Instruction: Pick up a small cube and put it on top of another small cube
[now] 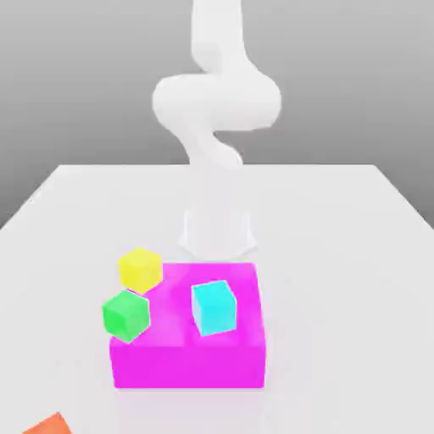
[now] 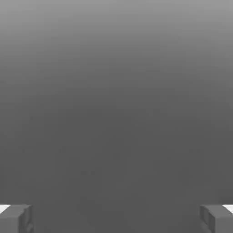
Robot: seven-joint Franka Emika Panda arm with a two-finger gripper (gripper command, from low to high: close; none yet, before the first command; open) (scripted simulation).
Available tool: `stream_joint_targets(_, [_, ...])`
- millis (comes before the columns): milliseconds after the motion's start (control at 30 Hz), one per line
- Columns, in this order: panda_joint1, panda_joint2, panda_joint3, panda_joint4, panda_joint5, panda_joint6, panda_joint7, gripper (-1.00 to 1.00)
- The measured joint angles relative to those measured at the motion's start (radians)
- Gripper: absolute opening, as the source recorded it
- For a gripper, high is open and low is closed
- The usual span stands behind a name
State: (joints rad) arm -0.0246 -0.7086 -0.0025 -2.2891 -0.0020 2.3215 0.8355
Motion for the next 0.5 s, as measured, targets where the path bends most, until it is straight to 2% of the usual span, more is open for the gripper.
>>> stream_joint_targets(500, [-0.128, 0.550, -0.039, 0.065, -0.004, 0.129, 0.208, 0.00])
